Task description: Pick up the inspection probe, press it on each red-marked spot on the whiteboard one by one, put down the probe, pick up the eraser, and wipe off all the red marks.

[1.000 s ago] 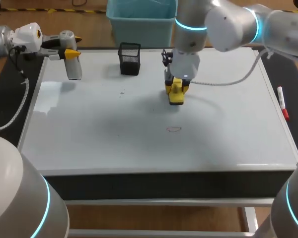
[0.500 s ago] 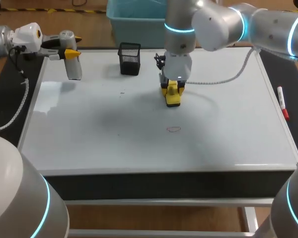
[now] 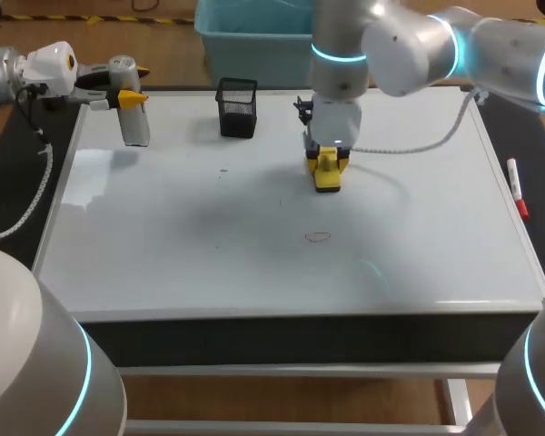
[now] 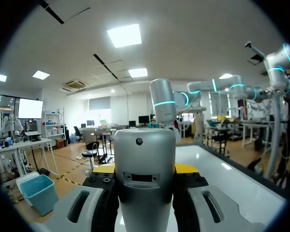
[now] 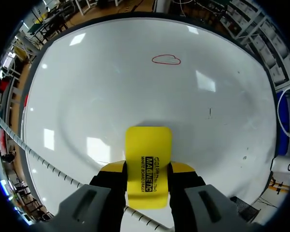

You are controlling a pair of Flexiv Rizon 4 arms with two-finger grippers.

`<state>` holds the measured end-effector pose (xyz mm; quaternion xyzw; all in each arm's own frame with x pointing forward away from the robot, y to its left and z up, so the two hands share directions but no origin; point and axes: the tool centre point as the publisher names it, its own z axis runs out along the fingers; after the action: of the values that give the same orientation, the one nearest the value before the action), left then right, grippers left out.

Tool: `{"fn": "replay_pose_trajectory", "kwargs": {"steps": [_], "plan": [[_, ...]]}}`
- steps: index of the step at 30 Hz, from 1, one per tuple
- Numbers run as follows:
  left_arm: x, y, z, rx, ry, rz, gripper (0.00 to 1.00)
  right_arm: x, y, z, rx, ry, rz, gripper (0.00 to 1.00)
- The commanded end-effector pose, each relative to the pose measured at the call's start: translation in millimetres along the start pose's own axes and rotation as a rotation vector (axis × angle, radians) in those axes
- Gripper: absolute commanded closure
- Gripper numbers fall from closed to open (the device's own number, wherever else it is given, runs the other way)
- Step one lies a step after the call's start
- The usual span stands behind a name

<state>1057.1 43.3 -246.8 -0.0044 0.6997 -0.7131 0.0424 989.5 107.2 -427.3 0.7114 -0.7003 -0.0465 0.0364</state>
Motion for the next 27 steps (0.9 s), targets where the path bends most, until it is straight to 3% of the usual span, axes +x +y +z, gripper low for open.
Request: {"fn": "replay_pose_trajectory", "kwargs": {"steps": [1,13,19,27], "plan": [[-1.5,-0.6,-0.5,0.0,0.005,-0.001,1.0,18.0,2.8,0.8,0.011,-0.007,0.009,1.0],[-1.5,-0.6,-0.5,0.0,0.005,-0.001,1.0,43.6,0.2,-4.9,0.023,0.018,0.056,1.0],[-1.5,-0.6,-0.5,0.0,0.005,-0.001,1.0,55.3,4.1,-21.4,0.061,0.018,0.042,1.0],[-1.5,-0.6,-0.5,0.0,0.005,-0.001,1.0,101.2,-2.6,-50.4,0.074,-0.019,0.08,1.0]]}}
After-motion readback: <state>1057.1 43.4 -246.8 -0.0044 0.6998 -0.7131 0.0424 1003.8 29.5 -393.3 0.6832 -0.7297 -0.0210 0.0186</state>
